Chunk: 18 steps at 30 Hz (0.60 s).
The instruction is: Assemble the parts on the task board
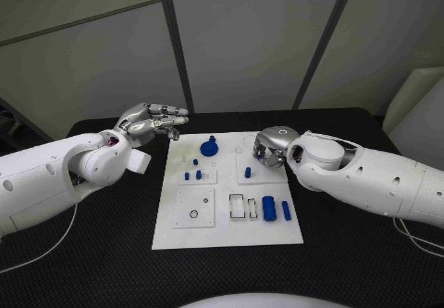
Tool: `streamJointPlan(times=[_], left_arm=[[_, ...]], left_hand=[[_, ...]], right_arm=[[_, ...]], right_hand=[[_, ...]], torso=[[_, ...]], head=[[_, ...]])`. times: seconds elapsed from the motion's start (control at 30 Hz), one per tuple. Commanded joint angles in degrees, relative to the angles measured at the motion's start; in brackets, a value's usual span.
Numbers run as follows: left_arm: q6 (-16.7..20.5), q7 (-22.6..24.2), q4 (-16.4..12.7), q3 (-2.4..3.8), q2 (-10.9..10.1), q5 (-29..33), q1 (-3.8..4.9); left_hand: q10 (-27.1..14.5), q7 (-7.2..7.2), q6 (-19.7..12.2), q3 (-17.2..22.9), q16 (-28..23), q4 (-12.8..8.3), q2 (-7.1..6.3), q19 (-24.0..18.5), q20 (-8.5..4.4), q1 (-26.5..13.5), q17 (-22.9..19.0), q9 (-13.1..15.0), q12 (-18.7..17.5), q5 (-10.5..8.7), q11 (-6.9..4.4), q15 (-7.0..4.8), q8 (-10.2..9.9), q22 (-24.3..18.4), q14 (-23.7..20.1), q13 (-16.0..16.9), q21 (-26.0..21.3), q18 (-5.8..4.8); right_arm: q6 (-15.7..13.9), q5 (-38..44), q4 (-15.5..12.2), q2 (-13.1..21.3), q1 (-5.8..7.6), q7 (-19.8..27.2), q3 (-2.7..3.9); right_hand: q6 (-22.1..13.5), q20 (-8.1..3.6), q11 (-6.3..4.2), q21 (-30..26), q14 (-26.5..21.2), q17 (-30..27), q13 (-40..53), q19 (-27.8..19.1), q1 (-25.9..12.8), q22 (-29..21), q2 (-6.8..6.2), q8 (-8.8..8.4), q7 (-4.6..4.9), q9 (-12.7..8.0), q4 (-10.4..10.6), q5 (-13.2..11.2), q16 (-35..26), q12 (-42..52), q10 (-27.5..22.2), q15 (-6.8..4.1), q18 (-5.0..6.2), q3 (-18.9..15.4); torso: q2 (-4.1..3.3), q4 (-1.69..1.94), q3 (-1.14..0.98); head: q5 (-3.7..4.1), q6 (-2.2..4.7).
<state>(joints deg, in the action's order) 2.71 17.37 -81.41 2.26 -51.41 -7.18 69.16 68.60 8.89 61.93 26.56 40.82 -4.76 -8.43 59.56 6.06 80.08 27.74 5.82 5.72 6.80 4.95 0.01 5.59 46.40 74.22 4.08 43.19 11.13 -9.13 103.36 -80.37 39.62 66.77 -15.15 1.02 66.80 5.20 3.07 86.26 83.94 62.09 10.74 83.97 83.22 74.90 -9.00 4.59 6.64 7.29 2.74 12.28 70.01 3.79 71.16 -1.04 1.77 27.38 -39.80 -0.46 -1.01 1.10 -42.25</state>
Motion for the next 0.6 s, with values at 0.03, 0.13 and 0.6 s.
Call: streamJointPlan(times=[0.03, 0.13, 0.6], left_arm=[[-0.6, 0.3, 0.0, 0.04, 0.1, 0.4, 0.08], [-0.5, 0.3, 0.0, 0.04, 0.1, 0.4, 0.08], [-0.3, 0.4, -0.1, 0.05, 0.0, 0.4, 0.08]], left_hand=[[0.3, 0.19, -0.2, -0.3, -0.3, -0.1, 0.53, -0.4, -0.08, -0.1, 0.0, -0.1, 0.1, 0.08, 0.16, 0.01, -0.2, 0.0, -0.6, 0.1, -0.3, -0.63], [0.3, 0.19, -0.2, -0.3, -0.3, -0.1, 0.53, -0.4, -0.08, -0.1, 0.0, -0.1, 0.1, 0.08, 0.16, 0.01, -0.2, 0.0, -0.6, 0.1, -0.3, -0.63], [0.2, 0.22, -0.3, -0.3, -0.4, -0.2, 0.51, -0.4, -0.07, -0.1, -0.1, -0.1, 0.1, 0.10, 0.19, 0.02, -0.3, -0.1, -0.5, 0.1, -0.4, -0.63]], right_arm=[[2.2, 2.4, 0.1, -0.3, -0.41, -1.9, -0.57], [2.8, 2.9, 0.2, -0.4, -0.41, -2.3, -0.66], [1.3, 3.9, 0.1, -0.8, -0.42, -3.1, -0.78]], right_hand=[[0.4, -0.29, 0.03, 0.2, 1.5, -0.1, -0.2, 3.8, -0.4, 11.5, 0.25, 0.29, 0.02, 0.1, -0.3, 0.1, 0.3, 0.0, 0.6, -0.30, -0.68, -0.1], [0.4, -0.29, 0.03, 0.2, 1.5, -0.1, -0.2, 3.8, -0.4, 11.5, 0.25, 0.29, 0.02, 0.1, -0.3, 0.1, 0.3, 0.0, 0.6, -0.30, -0.68, -0.1], [1.2, -0.47, -0.22, 0.9, 1.5, -0.1, -0.5, 4.2, -1.0, 12.2, 1.05, 0.42, -0.24, 0.4, -0.7, 0.2, 0.5, 0.0, 1.3, -0.55, -0.89, -0.2]], torso=[[0.00, 0.00, 0.04], [0.01, 0.02, 0.03], [-0.05, -0.03, -0.05]], head=[[0.01, -0.02], [0.07, -0.02], [0.08, 0.11]])
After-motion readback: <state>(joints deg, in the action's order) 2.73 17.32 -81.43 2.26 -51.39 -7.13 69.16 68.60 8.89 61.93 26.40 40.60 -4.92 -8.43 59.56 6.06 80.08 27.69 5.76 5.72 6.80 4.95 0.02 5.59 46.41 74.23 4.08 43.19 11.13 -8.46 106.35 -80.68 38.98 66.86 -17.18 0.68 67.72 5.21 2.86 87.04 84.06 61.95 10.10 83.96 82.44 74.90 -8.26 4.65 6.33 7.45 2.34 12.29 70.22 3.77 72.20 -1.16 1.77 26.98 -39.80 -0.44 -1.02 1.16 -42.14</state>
